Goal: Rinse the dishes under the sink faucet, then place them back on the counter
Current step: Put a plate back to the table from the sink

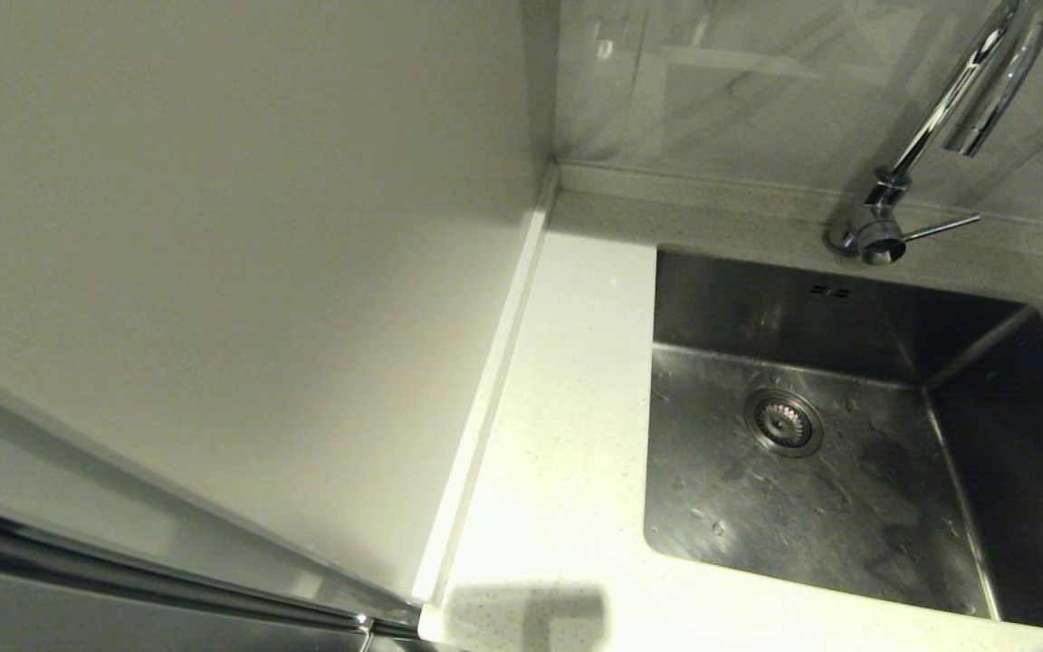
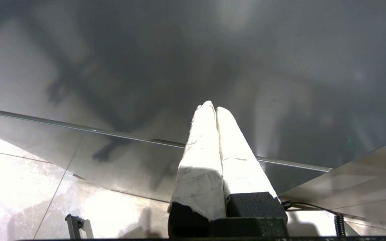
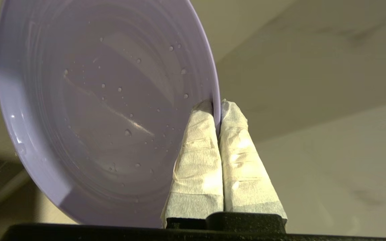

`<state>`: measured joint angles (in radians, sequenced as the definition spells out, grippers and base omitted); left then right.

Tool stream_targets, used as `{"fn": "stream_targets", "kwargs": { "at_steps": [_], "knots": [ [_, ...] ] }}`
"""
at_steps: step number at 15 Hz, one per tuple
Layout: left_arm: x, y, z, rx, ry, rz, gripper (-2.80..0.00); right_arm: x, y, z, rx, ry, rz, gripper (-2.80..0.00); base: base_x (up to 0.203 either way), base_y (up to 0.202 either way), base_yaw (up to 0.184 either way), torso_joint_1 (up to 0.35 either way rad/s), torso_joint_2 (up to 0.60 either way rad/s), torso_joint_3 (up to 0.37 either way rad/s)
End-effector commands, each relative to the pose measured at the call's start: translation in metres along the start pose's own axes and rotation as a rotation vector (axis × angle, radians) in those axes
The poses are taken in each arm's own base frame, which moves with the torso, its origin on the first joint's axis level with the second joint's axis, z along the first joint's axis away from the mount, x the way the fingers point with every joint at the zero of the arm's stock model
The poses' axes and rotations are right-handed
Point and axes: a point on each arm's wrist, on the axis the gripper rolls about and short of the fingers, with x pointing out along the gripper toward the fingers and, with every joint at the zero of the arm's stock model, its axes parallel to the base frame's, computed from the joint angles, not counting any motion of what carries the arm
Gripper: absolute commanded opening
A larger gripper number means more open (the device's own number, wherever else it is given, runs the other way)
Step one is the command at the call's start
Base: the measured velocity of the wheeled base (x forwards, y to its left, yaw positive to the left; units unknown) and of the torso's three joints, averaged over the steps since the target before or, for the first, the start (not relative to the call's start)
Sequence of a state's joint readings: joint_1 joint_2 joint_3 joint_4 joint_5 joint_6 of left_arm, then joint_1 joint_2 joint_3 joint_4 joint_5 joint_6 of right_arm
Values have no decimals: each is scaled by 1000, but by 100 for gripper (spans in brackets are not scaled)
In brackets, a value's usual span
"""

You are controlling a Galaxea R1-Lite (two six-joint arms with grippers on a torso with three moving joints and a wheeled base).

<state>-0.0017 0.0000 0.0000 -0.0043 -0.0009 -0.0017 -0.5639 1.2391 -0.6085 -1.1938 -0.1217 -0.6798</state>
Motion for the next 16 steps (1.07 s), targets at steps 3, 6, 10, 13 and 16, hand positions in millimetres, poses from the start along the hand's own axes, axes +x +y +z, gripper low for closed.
{"fn": "stream_targets", "kwargs": {
  "at_steps": [3,6,10,13,16],
  "knots": [
    [0,0,-1,0,3,1,-280,-10,-7,-3,-16,34,-62,-280,0,0,0,0,0,0],
    [0,0,-1,0,3,-1,-280,-13,-8,-2,-15,42,-63,-280,0,0,0,0,0,0],
    [0,0,-1,0,3,-1,-280,-10,-14,5,-2,14,-92,-280,0,0,0,0,0,0],
    [0,0,-1,0,3,0,-280,-17,-4,-8,-17,102,-16,-280,0,0,0,0,0,0],
    [0,0,-1,0,2,0,-280,-5,-18,7,36,81,-83,-280,0,0,0,0,0,0]
  ]
}}
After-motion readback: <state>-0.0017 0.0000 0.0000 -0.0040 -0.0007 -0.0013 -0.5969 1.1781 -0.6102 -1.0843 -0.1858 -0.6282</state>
